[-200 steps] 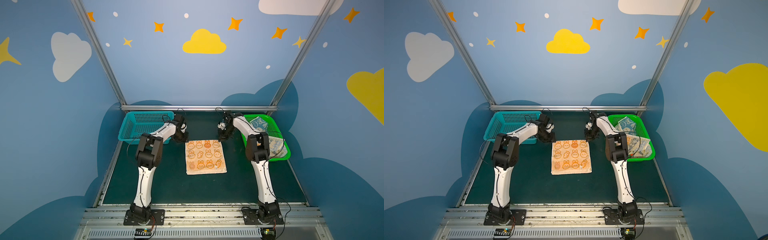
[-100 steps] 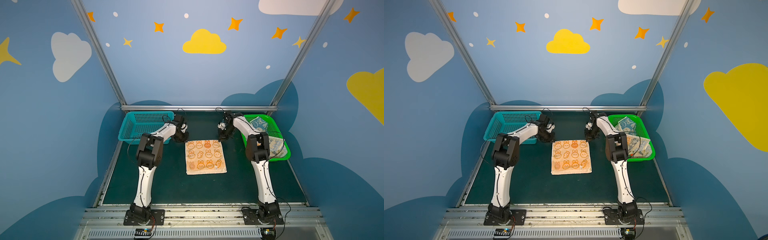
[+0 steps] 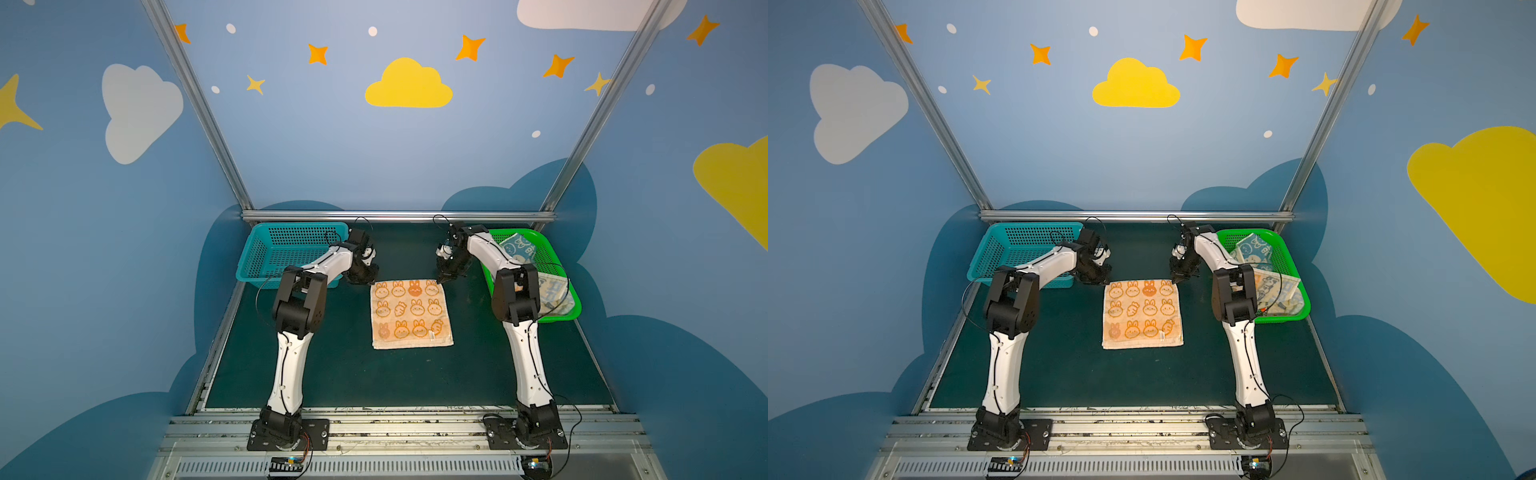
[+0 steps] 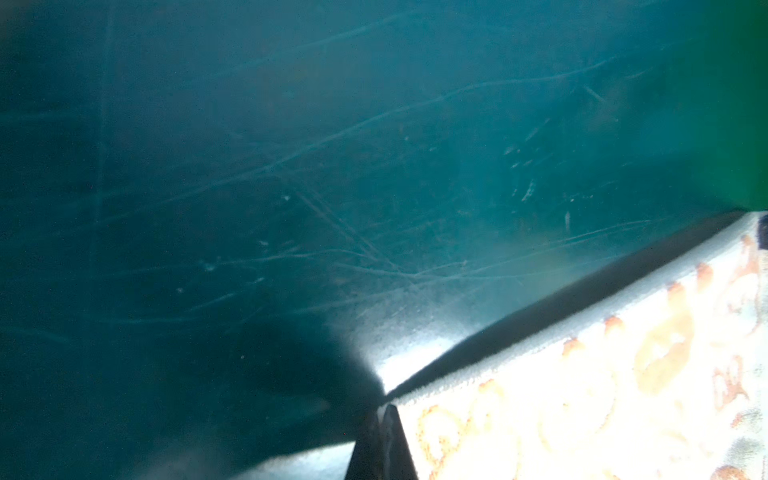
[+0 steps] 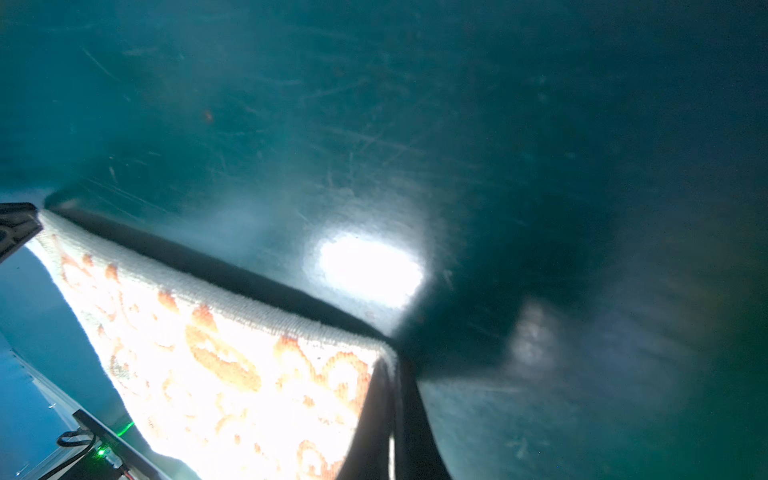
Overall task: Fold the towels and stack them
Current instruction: 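Fold the towel's far edge toward the robot with both grippers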
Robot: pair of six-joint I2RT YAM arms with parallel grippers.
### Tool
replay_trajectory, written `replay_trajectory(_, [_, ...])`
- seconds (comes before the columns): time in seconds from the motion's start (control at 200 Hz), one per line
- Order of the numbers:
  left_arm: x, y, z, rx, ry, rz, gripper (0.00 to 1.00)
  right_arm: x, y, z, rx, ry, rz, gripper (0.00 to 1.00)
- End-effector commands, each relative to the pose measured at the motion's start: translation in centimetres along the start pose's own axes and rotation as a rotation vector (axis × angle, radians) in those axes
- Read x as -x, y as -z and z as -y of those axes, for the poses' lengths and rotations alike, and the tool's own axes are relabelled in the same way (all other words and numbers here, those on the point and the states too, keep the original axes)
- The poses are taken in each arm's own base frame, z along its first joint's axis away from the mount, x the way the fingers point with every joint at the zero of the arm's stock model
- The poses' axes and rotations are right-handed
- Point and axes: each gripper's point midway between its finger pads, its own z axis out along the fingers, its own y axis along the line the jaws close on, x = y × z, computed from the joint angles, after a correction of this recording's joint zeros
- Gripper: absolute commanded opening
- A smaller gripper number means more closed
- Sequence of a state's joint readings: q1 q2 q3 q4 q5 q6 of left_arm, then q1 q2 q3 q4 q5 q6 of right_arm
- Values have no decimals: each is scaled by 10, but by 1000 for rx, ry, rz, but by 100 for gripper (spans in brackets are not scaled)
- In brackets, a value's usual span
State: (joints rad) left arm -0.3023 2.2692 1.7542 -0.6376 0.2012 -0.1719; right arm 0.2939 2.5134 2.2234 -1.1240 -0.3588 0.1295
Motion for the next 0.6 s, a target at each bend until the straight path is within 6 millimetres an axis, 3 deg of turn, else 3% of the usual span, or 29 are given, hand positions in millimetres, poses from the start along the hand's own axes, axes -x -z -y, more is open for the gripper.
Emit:
replay_trajectory(0.0, [8, 11, 1, 29, -39, 29, 3, -7, 11, -8, 26, -13, -14, 0])
replay_trajectory(0.125, [19, 24, 7, 19, -63, 72, 3, -8, 21, -12, 26, -11, 1, 0])
replay_trajectory(0.596, [23, 67, 14, 29, -101, 167, 3, -18, 56, -18, 21, -24, 51, 0])
